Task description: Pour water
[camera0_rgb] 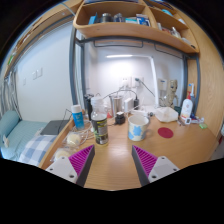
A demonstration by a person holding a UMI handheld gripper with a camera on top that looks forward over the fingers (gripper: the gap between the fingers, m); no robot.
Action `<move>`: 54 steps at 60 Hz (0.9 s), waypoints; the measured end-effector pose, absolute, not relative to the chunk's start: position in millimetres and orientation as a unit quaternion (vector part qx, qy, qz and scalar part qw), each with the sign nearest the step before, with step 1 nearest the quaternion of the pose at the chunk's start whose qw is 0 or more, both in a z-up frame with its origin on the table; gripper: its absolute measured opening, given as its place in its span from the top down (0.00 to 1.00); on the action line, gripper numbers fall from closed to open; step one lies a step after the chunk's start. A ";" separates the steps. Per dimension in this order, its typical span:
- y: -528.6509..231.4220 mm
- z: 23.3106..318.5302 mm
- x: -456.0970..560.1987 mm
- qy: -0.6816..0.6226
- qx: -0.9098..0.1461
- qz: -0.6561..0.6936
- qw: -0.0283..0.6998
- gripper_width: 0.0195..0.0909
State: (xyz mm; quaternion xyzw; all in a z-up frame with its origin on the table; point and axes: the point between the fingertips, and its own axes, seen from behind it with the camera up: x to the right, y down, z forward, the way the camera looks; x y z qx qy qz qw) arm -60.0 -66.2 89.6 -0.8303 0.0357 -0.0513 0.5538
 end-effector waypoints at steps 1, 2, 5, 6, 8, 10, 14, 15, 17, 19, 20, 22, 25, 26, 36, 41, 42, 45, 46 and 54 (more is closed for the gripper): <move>-59.8 87.0 -65.5 0.033 -0.830 -0.046 0.555 0.20; -53.7 84.0 -70.9 0.032 -0.829 -0.044 0.556 0.20; -34.2 80.3 -83.4 0.032 -0.824 -0.036 0.564 0.20; -28.4 80.8 -85.8 0.031 -0.823 -0.033 0.567 0.20; -17.1 79.8 -89.8 0.031 -0.820 -0.032 0.571 0.20; -5.7 79.3 -91.8 0.029 -0.817 -0.033 0.575 0.20; 15.4 80.2 -94.1 0.029 -0.811 -0.036 0.584 0.20; 20.5 80.8 -94.6 0.029 -0.808 -0.036 0.587 0.20; 30.5 81.4 -96.0 0.028 -0.805 -0.034 0.591 0.21; 39.1 80.5 -95.9 0.027 -0.804 -0.036 0.593 0.20; 43.2 80.3 -95.8 0.027 -0.803 -0.036 0.594 0.20; 51.2 79.6 -96.6 0.024 -0.801 -0.036 0.597 0.20; 61.9 78.6 -96.6 0.019 -0.799 -0.037 0.599 0.20; 65.1 78.2 -96.0 0.018 -0.798 -0.039 0.601 0.20; 89.9 80.1 -84.9 0.018 -0.787 -0.060 0.614 0.34; 94.8 77.9 -75.0 0.026 -0.784 -0.079 0.615 0.55; 95.3 78.4 -72.2 0.029 -0.783 -0.084 0.616 0.59; 94.6 77.4 -68.0 0.036 -0.782 -0.093 0.615 0.66; 94.6 77.5 -69.3 0.037 -0.781 -0.090 0.616 0.67; 94.2 77.9 -73.4 0.038 -0.775 -0.057 0.629 0.80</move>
